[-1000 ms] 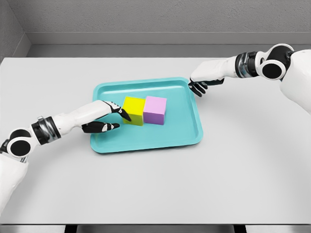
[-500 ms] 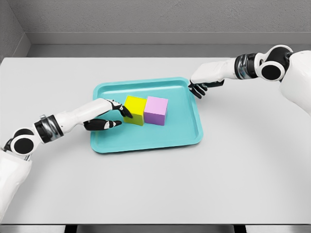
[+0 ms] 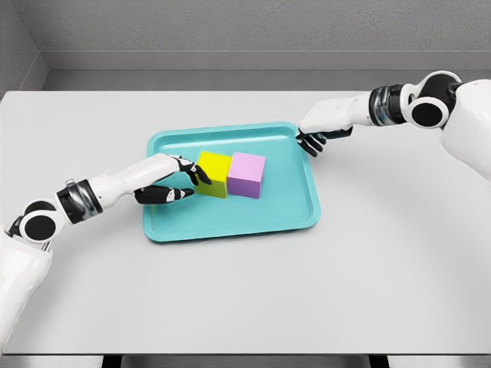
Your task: Push two cubes
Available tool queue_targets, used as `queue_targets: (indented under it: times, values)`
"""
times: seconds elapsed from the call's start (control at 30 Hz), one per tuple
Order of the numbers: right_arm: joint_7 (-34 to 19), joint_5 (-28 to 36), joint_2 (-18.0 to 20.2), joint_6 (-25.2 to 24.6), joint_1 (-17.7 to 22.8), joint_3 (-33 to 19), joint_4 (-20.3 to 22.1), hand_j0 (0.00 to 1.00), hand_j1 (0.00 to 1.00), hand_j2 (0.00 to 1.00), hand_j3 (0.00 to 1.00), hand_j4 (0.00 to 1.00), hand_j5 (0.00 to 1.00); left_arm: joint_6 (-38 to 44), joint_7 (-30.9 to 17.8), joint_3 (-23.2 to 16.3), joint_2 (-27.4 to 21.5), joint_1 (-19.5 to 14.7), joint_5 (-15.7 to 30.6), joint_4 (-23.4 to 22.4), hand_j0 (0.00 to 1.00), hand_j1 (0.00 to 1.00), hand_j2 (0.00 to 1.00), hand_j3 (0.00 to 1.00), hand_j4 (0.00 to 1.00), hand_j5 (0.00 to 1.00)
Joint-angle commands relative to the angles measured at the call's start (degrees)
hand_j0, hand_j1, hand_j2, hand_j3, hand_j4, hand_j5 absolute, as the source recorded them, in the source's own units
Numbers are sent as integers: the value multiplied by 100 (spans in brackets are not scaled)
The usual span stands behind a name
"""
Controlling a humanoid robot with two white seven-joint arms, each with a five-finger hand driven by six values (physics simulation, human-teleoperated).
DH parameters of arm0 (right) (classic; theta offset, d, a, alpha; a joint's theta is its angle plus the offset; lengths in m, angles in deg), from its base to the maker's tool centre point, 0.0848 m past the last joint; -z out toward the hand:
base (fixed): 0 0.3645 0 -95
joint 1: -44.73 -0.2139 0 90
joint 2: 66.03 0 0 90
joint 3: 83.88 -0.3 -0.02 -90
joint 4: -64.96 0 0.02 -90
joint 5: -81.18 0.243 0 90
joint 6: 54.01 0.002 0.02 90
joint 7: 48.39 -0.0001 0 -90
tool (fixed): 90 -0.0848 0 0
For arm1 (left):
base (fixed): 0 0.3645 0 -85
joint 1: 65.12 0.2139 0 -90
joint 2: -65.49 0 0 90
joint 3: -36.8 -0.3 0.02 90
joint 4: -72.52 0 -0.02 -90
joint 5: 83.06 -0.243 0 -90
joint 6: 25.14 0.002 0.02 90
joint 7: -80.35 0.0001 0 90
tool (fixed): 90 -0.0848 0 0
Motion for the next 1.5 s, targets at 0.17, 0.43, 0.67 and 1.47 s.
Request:
queue_targets:
  times: [0.17, 0.43, 0.67, 1.47]
  values:
    - [1, 24, 4, -13, -9, 0, 63, 19, 19, 19, 19, 19, 19, -115, -36, -40, 10, -53, -431, -134, 59, 59, 59, 59, 59, 59]
    - [1, 24, 4, -13, -9, 9, 98, 19, 19, 19, 19, 19, 19, -115, -36, -48, 72, -106, -449, -257, 59, 59, 59, 59, 59, 59]
    - [1, 24, 31, -13, -9, 105, 300, 19, 19, 19, 19, 19, 19, -115, -36, -75, -7, -88, -396, -213, 59, 59, 59, 59, 59, 59]
    - [1, -29, -813, -13, -88, 246, -772, 14, 14, 14, 14, 14, 14, -115, -36, -365, -201, 44, -229, 226, 53, 53, 53, 53, 53, 53]
